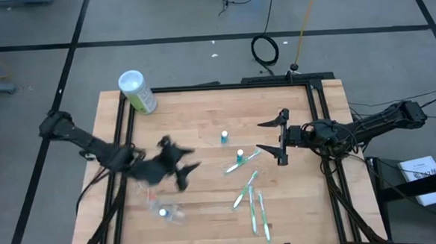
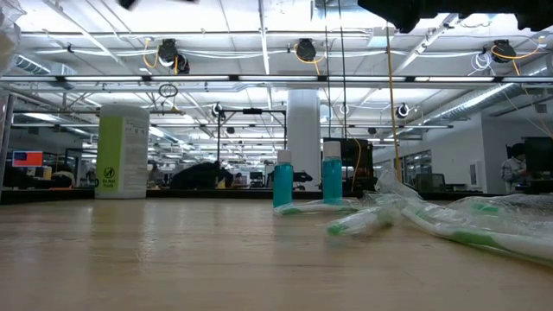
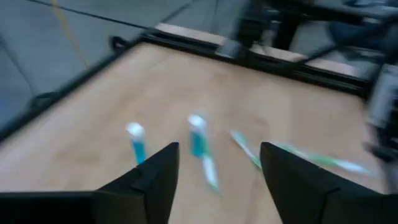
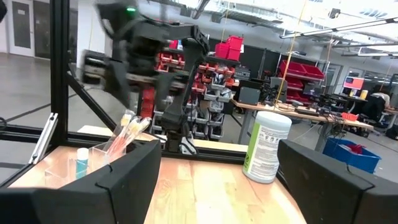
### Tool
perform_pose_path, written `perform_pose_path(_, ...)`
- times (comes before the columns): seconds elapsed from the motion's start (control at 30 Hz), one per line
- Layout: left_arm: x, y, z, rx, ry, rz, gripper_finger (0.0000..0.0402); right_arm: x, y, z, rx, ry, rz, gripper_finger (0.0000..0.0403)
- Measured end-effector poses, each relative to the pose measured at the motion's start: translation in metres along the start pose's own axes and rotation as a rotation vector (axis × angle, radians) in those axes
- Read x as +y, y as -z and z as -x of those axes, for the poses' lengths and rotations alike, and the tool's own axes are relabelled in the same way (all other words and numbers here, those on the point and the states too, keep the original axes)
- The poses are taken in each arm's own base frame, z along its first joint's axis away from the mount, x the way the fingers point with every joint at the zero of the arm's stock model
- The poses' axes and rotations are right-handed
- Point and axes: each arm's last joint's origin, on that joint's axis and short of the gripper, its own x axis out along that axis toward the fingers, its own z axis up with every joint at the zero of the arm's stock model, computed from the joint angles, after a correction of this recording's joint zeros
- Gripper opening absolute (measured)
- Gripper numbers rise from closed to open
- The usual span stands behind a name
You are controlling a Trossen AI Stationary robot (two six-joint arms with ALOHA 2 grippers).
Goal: Pick & Place toothbrushing station
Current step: Put the blue mouthwash into the transparent organizer
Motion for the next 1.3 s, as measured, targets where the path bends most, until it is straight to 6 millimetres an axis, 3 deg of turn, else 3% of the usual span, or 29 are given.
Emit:
perform_pose_path(0.2,0.043,-0.015,-0.061,-0.027,-0.221,0.036,0.0277,0.0,0.002,0.0,0.017,-0.003,-0.01,0.0318)
perform_pose_path(0.3,0.051,-0.009,-0.097,0.036,-0.128,-0.031,0.0284,0.0,0.002,0.0,0.016,-0.003,0.004,0.0318)
perform_pose_path(0.43,0.046,0.0,-0.137,0.032,0.112,-0.131,0.0282,0.0,0.001,0.0,0.008,-0.001,0.038,0.0318)
perform_pose_path(0.6,0.047,0.016,-0.172,-0.004,0.115,-0.066,0.0274,0.0,-0.002,0.0,-0.016,0.004,0.068,0.0318)
perform_pose_path(0.9,0.041,0.052,-0.207,0.035,0.11,-0.075,0.0256,-0.001,-0.002,0.0,-0.017,0.009,0.101,0.0318)
perform_pose_path(1.3,0.04,0.07,-0.224,0.019,0.114,-0.083,0.0254,-0.001,-0.002,0.0,-0.021,0.01,0.1,0.0318)
